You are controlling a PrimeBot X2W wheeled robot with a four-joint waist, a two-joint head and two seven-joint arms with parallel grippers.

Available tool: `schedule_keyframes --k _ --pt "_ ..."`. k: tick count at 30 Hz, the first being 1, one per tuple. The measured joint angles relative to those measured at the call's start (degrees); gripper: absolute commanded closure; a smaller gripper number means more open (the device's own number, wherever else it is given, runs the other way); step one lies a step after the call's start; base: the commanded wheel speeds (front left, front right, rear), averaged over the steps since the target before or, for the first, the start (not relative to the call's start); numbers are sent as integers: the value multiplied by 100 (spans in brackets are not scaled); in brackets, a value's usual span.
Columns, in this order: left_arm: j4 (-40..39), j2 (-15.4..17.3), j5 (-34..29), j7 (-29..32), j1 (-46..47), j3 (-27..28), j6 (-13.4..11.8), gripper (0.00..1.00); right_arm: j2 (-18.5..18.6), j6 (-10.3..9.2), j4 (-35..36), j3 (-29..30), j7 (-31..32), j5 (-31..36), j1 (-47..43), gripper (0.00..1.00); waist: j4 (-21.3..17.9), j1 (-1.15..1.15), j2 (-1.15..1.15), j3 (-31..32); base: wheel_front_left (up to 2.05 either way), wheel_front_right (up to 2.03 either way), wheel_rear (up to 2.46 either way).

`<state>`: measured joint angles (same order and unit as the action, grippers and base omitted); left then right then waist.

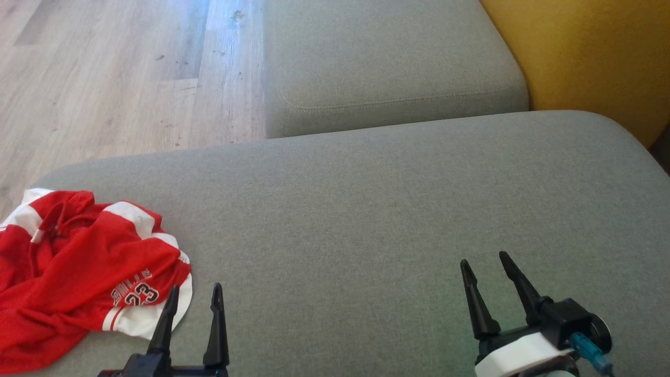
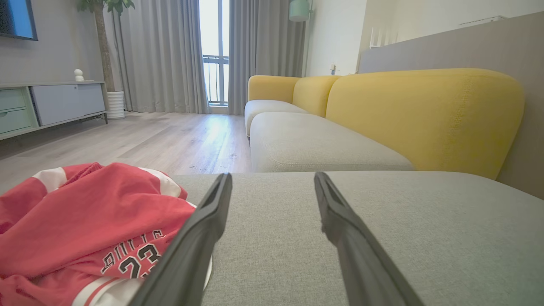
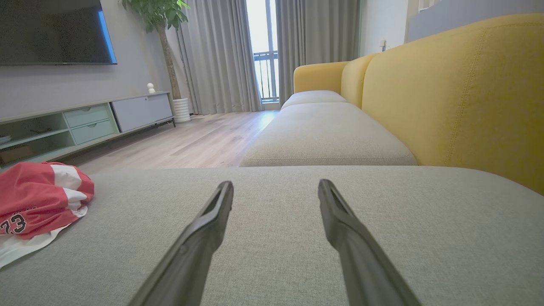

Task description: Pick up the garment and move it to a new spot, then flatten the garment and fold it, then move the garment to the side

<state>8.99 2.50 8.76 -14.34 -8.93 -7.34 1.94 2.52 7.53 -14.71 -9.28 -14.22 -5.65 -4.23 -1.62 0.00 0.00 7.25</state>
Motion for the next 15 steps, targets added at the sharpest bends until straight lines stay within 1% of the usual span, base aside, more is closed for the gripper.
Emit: schedule_keyframes --k 15 --pt "112 5 -75 -3 2 7 -43 0 0 0 -49 21 0 54 0 0 -12 1 0 -30 0 0 0"
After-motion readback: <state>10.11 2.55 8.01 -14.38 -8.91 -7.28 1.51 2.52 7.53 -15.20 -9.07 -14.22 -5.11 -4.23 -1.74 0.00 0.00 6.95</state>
